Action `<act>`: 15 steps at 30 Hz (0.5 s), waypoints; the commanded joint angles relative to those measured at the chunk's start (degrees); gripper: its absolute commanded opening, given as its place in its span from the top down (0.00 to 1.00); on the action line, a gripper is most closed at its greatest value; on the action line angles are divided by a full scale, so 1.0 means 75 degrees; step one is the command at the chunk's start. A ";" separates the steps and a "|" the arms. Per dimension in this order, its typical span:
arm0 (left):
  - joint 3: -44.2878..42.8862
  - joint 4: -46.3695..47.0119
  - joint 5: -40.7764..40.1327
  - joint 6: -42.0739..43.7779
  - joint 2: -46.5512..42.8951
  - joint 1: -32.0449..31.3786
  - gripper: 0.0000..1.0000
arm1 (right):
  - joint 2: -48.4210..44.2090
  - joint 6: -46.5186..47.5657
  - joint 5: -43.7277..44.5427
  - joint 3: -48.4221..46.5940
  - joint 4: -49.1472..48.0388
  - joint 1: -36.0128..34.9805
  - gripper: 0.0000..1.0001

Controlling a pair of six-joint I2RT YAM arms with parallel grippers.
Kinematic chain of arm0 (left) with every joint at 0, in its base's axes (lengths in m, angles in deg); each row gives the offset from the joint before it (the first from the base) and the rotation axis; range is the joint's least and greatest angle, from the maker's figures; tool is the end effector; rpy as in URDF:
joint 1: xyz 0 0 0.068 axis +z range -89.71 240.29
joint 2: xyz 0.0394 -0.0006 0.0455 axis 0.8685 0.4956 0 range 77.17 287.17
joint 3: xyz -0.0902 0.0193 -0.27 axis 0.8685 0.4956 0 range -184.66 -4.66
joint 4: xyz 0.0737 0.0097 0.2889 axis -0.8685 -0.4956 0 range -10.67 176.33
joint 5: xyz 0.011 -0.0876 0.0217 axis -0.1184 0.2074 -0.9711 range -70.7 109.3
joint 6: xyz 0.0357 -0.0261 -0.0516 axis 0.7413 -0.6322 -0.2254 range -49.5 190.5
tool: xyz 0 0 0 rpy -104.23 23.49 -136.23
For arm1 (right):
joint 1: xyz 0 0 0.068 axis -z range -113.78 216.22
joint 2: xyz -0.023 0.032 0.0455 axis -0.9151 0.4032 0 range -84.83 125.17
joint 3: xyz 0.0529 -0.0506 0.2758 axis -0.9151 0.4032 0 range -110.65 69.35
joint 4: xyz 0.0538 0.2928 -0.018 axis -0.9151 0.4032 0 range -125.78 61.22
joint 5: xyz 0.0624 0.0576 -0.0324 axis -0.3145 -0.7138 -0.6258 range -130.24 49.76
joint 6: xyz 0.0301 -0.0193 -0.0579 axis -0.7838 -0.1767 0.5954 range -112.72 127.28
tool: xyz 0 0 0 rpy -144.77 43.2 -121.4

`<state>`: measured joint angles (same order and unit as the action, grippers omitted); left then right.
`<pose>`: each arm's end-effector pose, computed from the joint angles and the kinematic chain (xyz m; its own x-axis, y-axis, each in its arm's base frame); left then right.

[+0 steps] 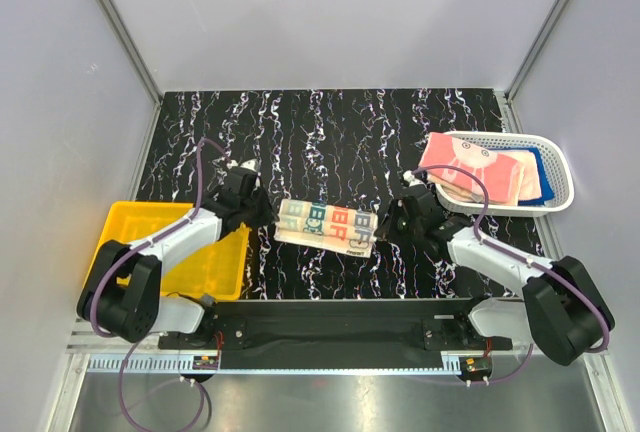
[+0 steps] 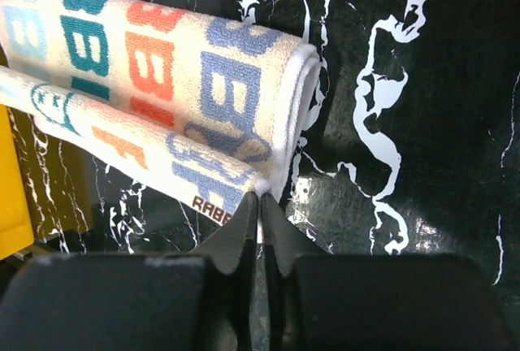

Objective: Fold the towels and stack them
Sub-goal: Fold the towel

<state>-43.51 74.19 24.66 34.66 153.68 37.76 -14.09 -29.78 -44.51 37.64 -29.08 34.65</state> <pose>0.2750 -0.1195 0.1588 -0.8279 -0.2877 -0.4815 -0.0587 0.8982 -0.4357 0.2335 0.1483 0.1506 -0.8282 0.1964 -0.5249 -0.0844 0.8822 0.4632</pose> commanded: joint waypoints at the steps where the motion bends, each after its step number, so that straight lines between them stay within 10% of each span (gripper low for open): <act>1: -0.0011 0.0002 -0.0329 0.0126 -0.0053 0.0026 0.89 | -0.0326 -0.0004 0.0090 0.0055 -0.0108 -0.0033 0.87; 15: -0.0948 -0.1240 -0.0810 0.0149 -0.1037 -0.0067 0.69 | -0.0832 0.0031 0.0359 -0.0577 0.0689 -0.0033 0.61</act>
<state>-46.57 66.25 21.04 34.97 147.71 37.63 -21.06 -29.89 -43.75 36.60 -25.08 34.65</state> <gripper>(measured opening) 0.308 0.386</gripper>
